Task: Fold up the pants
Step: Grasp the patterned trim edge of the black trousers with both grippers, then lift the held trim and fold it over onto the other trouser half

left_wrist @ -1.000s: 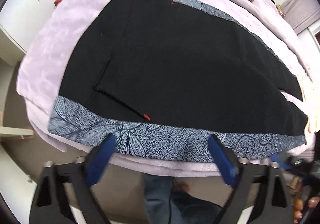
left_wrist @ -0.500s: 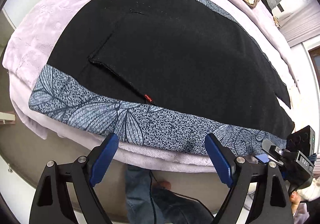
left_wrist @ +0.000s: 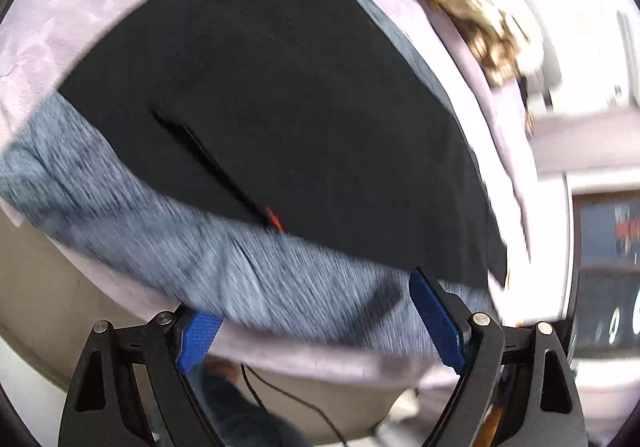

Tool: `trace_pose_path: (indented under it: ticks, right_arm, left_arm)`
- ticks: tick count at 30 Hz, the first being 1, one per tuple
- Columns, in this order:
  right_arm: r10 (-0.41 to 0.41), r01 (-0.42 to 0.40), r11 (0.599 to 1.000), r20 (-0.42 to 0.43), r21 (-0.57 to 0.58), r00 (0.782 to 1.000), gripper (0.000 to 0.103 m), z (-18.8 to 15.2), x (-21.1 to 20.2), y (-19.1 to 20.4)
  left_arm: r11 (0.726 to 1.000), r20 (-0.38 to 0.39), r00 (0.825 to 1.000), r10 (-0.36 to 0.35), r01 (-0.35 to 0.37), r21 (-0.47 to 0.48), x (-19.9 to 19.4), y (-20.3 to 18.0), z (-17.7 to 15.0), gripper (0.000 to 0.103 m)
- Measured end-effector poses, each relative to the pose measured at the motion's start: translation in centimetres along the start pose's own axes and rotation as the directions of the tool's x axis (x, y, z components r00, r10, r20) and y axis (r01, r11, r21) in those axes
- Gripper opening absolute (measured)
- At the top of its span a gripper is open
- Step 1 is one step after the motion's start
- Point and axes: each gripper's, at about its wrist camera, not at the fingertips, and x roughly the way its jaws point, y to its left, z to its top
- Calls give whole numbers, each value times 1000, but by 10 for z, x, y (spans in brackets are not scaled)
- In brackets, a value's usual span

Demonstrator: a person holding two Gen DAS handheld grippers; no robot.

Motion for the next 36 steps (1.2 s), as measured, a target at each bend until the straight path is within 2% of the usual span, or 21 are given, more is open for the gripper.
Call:
trace_pose_path:
  ticks: [2,3,4,5,7,10,11,15,18,21,23,26,29,30,32,33,36]
  right_arm:
    - [-20,20,1000,-13,-6,1000,6,3,4,3]
    - [-29,29,1000,-18,-8,999,6,6,11,4]
    - [-35,35,999,-25,-7,999,6,6,11,4]
    - [-43,43,999,-31,-1,999,10,8,12,4]
    - [-96,97,995,-32,20,995,11,10,9,-3]
    - [-133,133,990,-11,43,991,10,16,6,-9]
    - [-149,149,988,2,41,989,6,18,4,-8]
    - [-197,199,977,38,-73,980,6,31,-2,25]
    - [-215,218,961,38,-171,976,6,60,-7,56]
    - [-213,210,953,13,-220,977,6,106,-5,72]
    - [-216,205,950,-22,-237,976,6,143,3,75]
    - [-234,210,947,-74,-243,969,6,200,24,68]
    - [-255,224,949,-121,-223,959,7,250,52,50]
    - [-268,235,946,-131,-223,955,9,261,59,44]
    - [-316,275,932,-156,-237,936,11,279,79,29]
    - [-327,285,928,-161,-238,931,11,283,85,21]
    - [-281,249,951,-179,-185,943,13,292,87,9]
  left_arm:
    - [1000,39,999,11,-10,-16,-3,6,11,60]
    - [1000,40,999,29,-29,1,-4,7,15,55]
    - [999,44,998,43,-44,18,-4,7,18,45]
    - [997,45,997,59,-61,39,-6,5,21,39]
    - [992,40,995,87,-90,93,-6,0,25,39]
    - [981,41,992,121,-126,147,-5,-11,28,39]
    - [978,44,991,130,-135,156,-4,-18,30,38]
    - [959,94,983,155,-173,225,-21,-46,43,38]
    - [937,143,979,146,-183,297,-31,-77,63,38]
    - [918,194,973,127,-190,349,-25,-110,95,38]
    - [900,239,959,150,-232,368,-15,-128,121,46]
    - [888,281,945,167,-268,374,12,-144,159,46]
    - [883,297,930,215,-316,348,55,-146,194,46]
    - [877,300,923,241,-339,339,70,-144,203,46]
    - [855,299,894,335,-421,302,101,-136,223,46]
    - [854,291,886,361,-439,279,107,-131,228,46]
    - [873,289,885,366,-434,222,95,-124,237,46]
